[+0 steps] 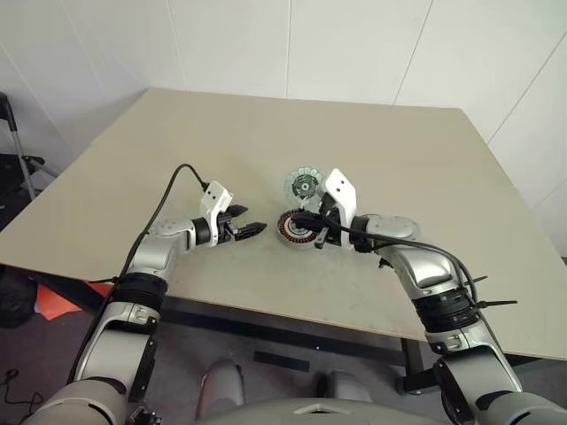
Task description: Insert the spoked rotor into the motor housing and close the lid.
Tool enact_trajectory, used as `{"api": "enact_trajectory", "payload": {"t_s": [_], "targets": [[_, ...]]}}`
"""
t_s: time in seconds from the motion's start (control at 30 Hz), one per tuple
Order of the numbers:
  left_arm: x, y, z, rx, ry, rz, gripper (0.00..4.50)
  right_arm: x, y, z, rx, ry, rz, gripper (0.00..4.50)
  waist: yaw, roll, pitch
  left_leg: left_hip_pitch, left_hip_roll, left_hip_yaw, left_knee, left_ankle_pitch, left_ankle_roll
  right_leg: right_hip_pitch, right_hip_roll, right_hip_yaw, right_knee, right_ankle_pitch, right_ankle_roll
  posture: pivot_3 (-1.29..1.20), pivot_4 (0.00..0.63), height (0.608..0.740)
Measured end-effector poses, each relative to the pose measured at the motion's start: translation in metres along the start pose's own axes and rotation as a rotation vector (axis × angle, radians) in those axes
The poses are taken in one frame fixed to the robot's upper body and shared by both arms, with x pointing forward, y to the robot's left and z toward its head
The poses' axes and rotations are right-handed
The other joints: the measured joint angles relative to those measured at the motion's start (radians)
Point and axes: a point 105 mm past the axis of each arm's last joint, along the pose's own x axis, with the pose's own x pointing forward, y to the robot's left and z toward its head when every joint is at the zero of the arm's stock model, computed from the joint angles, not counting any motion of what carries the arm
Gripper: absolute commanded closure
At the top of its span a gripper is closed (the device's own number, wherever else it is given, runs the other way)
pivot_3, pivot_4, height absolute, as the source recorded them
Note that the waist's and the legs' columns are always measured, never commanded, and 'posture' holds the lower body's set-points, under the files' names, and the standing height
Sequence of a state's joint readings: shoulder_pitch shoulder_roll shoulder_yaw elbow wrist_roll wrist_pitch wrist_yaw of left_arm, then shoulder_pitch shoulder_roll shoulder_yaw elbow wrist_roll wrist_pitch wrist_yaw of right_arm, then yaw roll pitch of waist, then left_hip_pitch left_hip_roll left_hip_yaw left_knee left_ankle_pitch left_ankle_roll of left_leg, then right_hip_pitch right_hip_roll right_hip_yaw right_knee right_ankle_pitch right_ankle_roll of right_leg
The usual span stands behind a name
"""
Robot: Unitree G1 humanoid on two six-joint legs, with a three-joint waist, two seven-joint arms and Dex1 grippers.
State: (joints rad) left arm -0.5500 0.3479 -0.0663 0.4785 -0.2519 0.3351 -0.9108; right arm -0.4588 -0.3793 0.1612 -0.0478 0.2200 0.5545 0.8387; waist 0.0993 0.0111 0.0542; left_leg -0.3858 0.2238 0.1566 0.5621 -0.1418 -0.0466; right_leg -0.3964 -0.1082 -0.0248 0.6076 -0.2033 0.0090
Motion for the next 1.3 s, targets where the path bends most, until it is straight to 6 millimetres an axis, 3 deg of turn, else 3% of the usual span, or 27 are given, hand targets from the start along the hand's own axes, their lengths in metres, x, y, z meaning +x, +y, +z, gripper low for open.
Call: {"api": "enact_trajectory", "payload": {"t_s": [0.17,0.23,0.33,0.43,0.5,0.63,0.73,0.87,1.3], "targets": [[0.001,-0.001,-0.001,-0.002,0.0,-0.002,0.17,-0.01,-0.018,-0.004,0.035,0.024,-0.106,4.48,0.001,0.0,0.0,0.0,0.0,0.0,0.0,0.0,0.0,0.0,0.0,0.0,0.0,0.0,0.0,0.0,0.0,0.74],[0.001,-0.001,-0.001,-0.002,0.0,-0.002,0.17,-0.02,-0.036,-0.014,0.087,0.052,-0.207,4.48,0.003,0.0,0.0,0.0,-0.001,0.0,0.0,0.0,0.0,0.0,0.0,0.0,0.0,0.0,0.0,0.0,0.0,0.74],[0.001,0.0,-0.001,-0.002,0.001,-0.001,0.17,-0.052,-0.074,-0.031,0.188,0.096,-0.43,4.48,0.006,0.0,0.0,-0.001,-0.001,0.0,0.0,0.0,0.0,0.0,-0.001,0.0,0.0,0.0,0.0,0.0,0.0,0.74],[0.001,-0.001,-0.001,-0.002,0.0,-0.002,0.17,-0.084,-0.093,-0.034,0.25,0.113,-0.547,3.88,0.006,0.0,0.0,-0.001,-0.001,0.0,0.0,0.0,0.0,-0.001,0.0,0.0,0.0,0.0,0.0,0.0,0.0,0.74],[0.002,-0.001,-0.002,-0.004,0.001,-0.003,0.17,-0.103,-0.098,-0.03,0.27,0.108,-0.581,3.21,0.007,0.0,0.0,-0.001,0.0,0.0,-0.001,0.0,0.0,-0.001,0.0,0.0,-0.001,0.0,0.0,0.0,0.0,0.74],[0.004,-0.003,-0.002,-0.009,-0.002,-0.01,0.17,-0.127,-0.098,-0.017,0.307,0.071,-0.625,1.86,0.002,0.0,0.0,0.0,0.0,0.001,-0.001,0.0,0.0,-0.001,0.0,0.0,-0.001,0.0,0.0,0.0,0.0,0.74],[0.006,-0.004,-0.003,-0.014,-0.002,-0.015,0.17,-0.141,-0.092,-0.013,0.525,-0.042,-0.607,1.86,0.006,0.0,0.0,0.001,-0.001,0.001,-0.001,0.0,0.0,0.0,0.0,0.001,0.0,0.0,0.0,0.0,0.0,0.74],[0.006,-0.004,-0.004,-0.015,0.0,-0.016,0.17,-0.157,-0.08,-0.027,0.738,-0.072,-0.587,1.86,0.011,0.0,0.0,0.001,-0.001,0.001,0.0,0.0,0.0,0.0,-0.001,0.0,-0.001,0.0,0.0,0.0,0.0,0.74],[0.008,-0.006,-0.003,-0.012,0.002,-0.03,0.17,-0.166,-0.07,-0.09,1.069,-0.054,-0.678,1.86,0.021,0.002,0.0,0.001,-0.001,0.003,-0.001,0.001,-0.001,-0.002,-0.001,0.0,-0.001,-0.002,0.003,0.0,0.0,0.74]]}}
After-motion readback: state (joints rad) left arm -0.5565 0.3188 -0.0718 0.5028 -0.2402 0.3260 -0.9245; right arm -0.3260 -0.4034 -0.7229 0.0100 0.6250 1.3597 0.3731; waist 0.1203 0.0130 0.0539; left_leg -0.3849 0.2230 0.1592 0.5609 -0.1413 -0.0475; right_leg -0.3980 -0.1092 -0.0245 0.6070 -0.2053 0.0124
